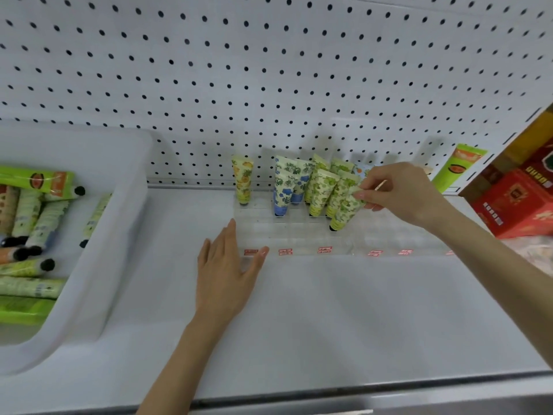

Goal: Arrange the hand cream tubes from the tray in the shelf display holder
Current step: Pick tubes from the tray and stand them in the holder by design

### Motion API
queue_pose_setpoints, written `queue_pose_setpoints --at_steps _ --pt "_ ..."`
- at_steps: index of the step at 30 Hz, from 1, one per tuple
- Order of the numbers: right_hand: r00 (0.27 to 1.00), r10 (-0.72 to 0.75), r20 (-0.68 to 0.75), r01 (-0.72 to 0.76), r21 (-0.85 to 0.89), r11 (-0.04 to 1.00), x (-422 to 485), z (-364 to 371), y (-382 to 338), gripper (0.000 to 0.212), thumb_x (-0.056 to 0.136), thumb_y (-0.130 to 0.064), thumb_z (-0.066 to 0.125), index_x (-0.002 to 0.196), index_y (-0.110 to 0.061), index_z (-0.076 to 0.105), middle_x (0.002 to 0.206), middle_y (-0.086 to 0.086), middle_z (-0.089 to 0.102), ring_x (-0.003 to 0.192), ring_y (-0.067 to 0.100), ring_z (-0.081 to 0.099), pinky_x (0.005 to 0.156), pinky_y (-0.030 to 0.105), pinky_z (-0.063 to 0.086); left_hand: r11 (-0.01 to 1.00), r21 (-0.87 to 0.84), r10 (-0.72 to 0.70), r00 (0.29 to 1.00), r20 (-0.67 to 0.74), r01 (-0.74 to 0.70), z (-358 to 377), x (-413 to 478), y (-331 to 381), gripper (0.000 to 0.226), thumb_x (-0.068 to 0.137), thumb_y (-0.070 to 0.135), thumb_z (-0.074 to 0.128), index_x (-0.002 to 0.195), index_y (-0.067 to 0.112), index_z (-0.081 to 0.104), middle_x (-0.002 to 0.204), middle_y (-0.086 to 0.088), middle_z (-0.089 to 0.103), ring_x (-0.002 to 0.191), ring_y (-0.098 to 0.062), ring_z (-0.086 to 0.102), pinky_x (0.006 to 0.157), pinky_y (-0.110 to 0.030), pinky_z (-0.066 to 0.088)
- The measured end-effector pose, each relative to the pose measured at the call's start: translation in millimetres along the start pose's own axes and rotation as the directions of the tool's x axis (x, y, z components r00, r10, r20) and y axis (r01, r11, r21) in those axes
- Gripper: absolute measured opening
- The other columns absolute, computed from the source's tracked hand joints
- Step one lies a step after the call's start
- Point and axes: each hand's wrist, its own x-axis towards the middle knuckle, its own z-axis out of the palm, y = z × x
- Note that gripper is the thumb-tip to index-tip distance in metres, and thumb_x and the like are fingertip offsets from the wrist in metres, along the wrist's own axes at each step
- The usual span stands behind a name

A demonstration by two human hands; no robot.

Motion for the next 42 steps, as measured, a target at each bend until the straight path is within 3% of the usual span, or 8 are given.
queue_pose_setpoints --at_steps 3,8,13,18,27,33,37,42 --pt "0.999 -0.032 0.027 0.031 0.007 0.999 0 6 3 0.014 0.081 -0.015 0.073 0.07 -0.015 0.064 0.073 0.009 0.069 0.058 0.011 0.065 0.058 0.018 0.055 1.0 0.013 0.005 1.0 -0.004 -0.005 1 0 0 0.094 0.08 0.074 0.012 0.152 0.012 0.018 0.157 -0.001 0.028 0.144 -0.013 0.025 0.119 -0.03 0.003" --pt "0.998 -0.064 0.018 0.065 -0.059 0.996 3 11 5 0.013 0.079 -0.016 0.075 0.075 -0.02 0.064 0.077 0.003 0.067 0.065 0.016 0.067 0.066 0.028 0.057 1.0 0.022 -0.001 1.0 -0.011 0.001 1 2 1 0.094 0.081 0.072 0.01 0.152 0.012 0.016 0.157 -0.002 0.028 0.145 -0.014 0.024 0.118 -0.029 0.002" --pt "0.997 -0.071 0.024 0.073 -0.098 0.993 3 14 5 0.014 0.08 -0.017 0.074 0.077 -0.02 0.061 0.072 -0.004 0.063 0.068 0.014 0.066 0.063 0.018 0.048 1.0 -0.018 -0.025 1.0 -0.009 0.025 1 4 1 0.089 0.082 0.067 0.006 0.153 0.014 0.013 0.153 -0.002 0.035 0.145 -0.015 0.024 0.113 -0.022 -0.003" --pt "0.995 -0.094 0.027 0.096 -0.128 0.987 2 14 5 0.011 0.081 -0.019 0.073 0.082 -0.018 0.062 0.072 -0.002 0.064 0.07 0.016 0.066 0.07 0.028 0.05 0.997 -0.052 -0.058 0.998 -0.007 0.058 -1 15 -2 0.061 0.101 0.047 0.027 0.153 0.018 0.014 0.155 -0.003 0.032 0.146 -0.013 0.019 0.116 -0.026 0.001" --pt "0.994 -0.108 0.01 0.108 -0.129 0.986 2 15 11 0.01 0.081 -0.019 0.073 0.087 -0.014 0.066 0.077 0.005 0.066 0.073 0.019 0.066 0.075 0.034 0.054 0.998 -0.003 -0.061 0.998 0.034 0.061 -3 27 -7 0.06 0.101 0.045 0.028 0.153 0.021 0.013 0.158 -0.004 0.024 0.148 -0.013 0.01 0.117 -0.028 -0.001" --pt "0.996 -0.084 0.013 0.085 -0.093 0.992 3 16 12 0.011 0.082 -0.018 0.072 0.087 -0.019 0.062 0.07 -0.006 0.062 0.06 0.003 0.064 0.058 0.008 0.046 0.998 -0.006 -0.058 0.996 0.062 0.059 -3 29 -10 0.06 0.1 0.046 0.029 0.153 0.022 0.012 0.159 -0.005 0.023 0.148 -0.012 0.008 0.116 -0.028 -0.002" --pt "0.997 -0.081 0.013 0.081 -0.058 0.995 3 15 13 0.011 0.082 -0.016 0.072 0.084 -0.019 0.061 0.068 -0.01 0.061 0.055 -0.006 0.061 0.057 0.005 0.046 0.998 -0.012 -0.065 0.995 0.078 0.066 -4 29 -10 0.061 0.1 0.046 0.03 0.153 0.023 0.011 0.159 -0.005 0.021 0.148 -0.012 0.006 0.117 -0.029 -0.002" --pt "0.997 -0.079 0.016 0.08 -0.07 0.994 2 15 13 0.011 0.082 -0.018 0.072 0.086 -0.017 0.062 0.068 -0.008 0.062 0.053 -0.004 0.061 0.057 0.006 0.047 0.997 -0.008 -0.07 0.993 0.094 0.071 -5 31 -10 0.061 0.1 0.045 0.03 0.153 0.023 0.01 0.159 -0.004 0.02 0.148 -0.012 0.006 0.117 -0.029 -0.002"
